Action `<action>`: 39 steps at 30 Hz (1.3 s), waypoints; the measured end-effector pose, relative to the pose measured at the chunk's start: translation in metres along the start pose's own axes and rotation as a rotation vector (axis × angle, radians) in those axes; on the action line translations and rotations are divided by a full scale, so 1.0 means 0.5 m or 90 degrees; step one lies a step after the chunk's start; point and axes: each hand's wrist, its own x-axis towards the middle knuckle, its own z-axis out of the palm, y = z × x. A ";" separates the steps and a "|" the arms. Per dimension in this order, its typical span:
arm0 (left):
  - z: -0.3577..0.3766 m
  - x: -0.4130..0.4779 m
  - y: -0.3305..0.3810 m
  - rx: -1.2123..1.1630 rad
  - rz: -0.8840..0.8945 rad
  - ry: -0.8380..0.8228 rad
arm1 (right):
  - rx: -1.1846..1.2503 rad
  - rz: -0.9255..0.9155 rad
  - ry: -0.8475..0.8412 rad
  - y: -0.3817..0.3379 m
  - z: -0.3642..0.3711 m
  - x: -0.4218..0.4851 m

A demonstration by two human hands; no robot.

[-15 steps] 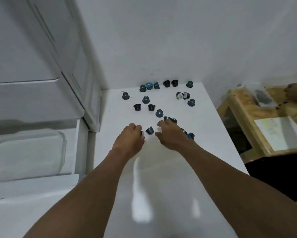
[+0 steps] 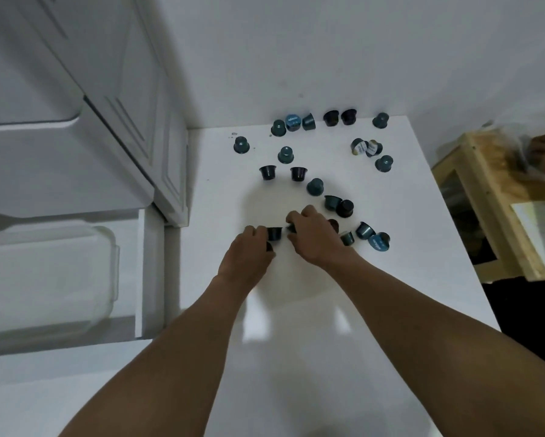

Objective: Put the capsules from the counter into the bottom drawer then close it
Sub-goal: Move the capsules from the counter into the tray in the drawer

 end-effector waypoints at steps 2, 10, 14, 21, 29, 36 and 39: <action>0.004 0.002 -0.005 -0.009 0.000 0.005 | -0.003 0.000 -0.014 0.002 0.006 0.001; -0.014 -0.025 0.008 -0.006 -0.003 -0.009 | -0.010 0.027 -0.049 -0.011 -0.012 -0.031; -0.041 -0.058 0.026 -0.024 -0.008 -0.003 | -0.017 0.046 -0.017 -0.022 -0.048 -0.063; -0.111 -0.140 0.087 0.023 -0.010 0.079 | -0.008 0.011 0.037 -0.045 -0.135 -0.137; -0.229 -0.239 0.179 0.084 -0.028 0.230 | -0.063 -0.084 0.131 -0.086 -0.241 -0.238; -0.304 -0.390 0.206 0.031 -0.066 0.367 | 0.035 -0.166 0.196 -0.152 -0.277 -0.335; -0.321 -0.461 0.194 0.039 -0.091 0.390 | 0.078 -0.209 0.205 -0.198 -0.274 -0.373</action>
